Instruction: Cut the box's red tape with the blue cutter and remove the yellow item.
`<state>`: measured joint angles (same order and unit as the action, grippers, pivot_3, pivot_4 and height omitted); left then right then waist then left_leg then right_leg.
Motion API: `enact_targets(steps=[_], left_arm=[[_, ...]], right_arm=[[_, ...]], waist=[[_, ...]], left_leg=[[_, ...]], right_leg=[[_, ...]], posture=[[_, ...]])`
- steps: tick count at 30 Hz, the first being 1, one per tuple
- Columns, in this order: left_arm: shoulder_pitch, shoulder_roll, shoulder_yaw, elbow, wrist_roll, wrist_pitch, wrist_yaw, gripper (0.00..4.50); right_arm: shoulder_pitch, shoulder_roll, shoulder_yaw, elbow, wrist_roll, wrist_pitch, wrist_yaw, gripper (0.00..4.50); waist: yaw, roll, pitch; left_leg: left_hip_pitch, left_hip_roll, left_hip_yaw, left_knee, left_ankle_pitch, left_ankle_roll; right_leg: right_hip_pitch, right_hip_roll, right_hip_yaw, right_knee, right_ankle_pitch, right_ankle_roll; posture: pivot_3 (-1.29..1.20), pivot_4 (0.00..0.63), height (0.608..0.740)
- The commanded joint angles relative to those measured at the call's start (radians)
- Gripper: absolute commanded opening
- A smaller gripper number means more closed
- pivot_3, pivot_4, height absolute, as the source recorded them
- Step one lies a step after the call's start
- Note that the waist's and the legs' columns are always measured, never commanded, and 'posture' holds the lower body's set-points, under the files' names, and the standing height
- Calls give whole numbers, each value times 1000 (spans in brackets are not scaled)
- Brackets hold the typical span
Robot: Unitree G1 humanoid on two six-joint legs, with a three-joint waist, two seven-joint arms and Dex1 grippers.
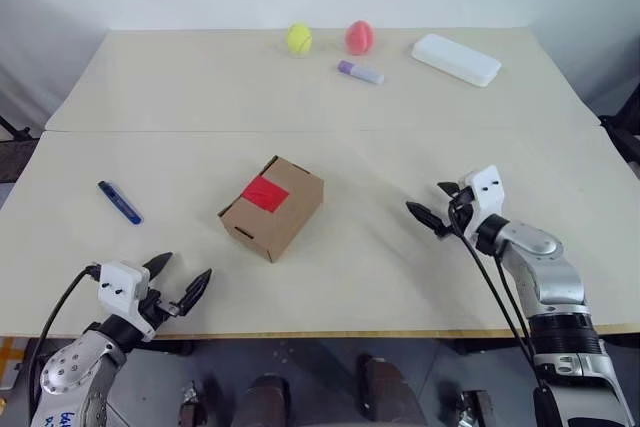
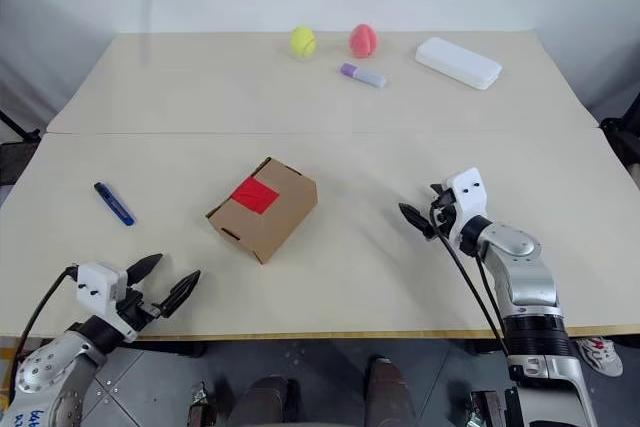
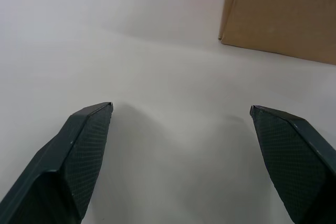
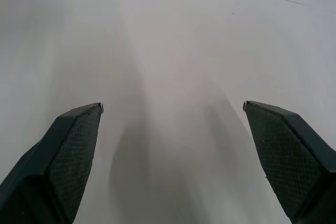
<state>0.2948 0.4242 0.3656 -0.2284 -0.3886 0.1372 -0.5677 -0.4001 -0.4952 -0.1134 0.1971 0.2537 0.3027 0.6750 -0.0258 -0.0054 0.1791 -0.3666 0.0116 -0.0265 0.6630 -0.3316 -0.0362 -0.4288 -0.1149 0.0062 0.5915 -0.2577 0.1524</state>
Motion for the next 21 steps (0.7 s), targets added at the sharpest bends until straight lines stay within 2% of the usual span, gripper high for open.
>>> enact_targets(steps=[1,7,10,13,16,21], left_arm=[[7,-5,-4,-29,-1,-19,1,4442],[-16,-16,-1,-65,22,129,144,4442],[-53,-3,3,-33,11,35,76,4442],[-84,-7,5,-26,0,64,93,3860],[-86,-12,5,-52,-34,94,84,2883],[-64,4,-7,-89,-124,179,16,1313]], right_arm=[[-19,5,-2,-25,7,-13,-1,4500],[-71,6,13,-14,-16,57,-43,4500],[-133,8,32,-22,-8,126,-42,4500],[-174,1,60,-40,18,193,17,3886],[-195,0,82,-59,19,237,33,2774],[-310,40,148,42,-12,152,88,1059]], waist=[[0,0,0],[-1,0,0],[-2,1,0],[-1,1,0],[-1,1,0],[-6,0,0]], left_leg=[[0,0,0,0,0,0],[1,0,0,1,0,0],[2,1,2,1,0,0],[2,1,4,1,0,0],[2,1,4,1,0,-1],[1,1,7,2,-1,-3]], right_leg=[[0,0,0,0,0,0],[0,0,0,1,0,0],[0,0,0,2,0,0],[-1,0,0,2,0,0],[-1,0,0,2,0,0],[-3,-1,0,1,1,1]], posture=[[0,150,740],[0,150,740],[0,150,740],[0,150,740],[0,150,740],[0,150,740]])
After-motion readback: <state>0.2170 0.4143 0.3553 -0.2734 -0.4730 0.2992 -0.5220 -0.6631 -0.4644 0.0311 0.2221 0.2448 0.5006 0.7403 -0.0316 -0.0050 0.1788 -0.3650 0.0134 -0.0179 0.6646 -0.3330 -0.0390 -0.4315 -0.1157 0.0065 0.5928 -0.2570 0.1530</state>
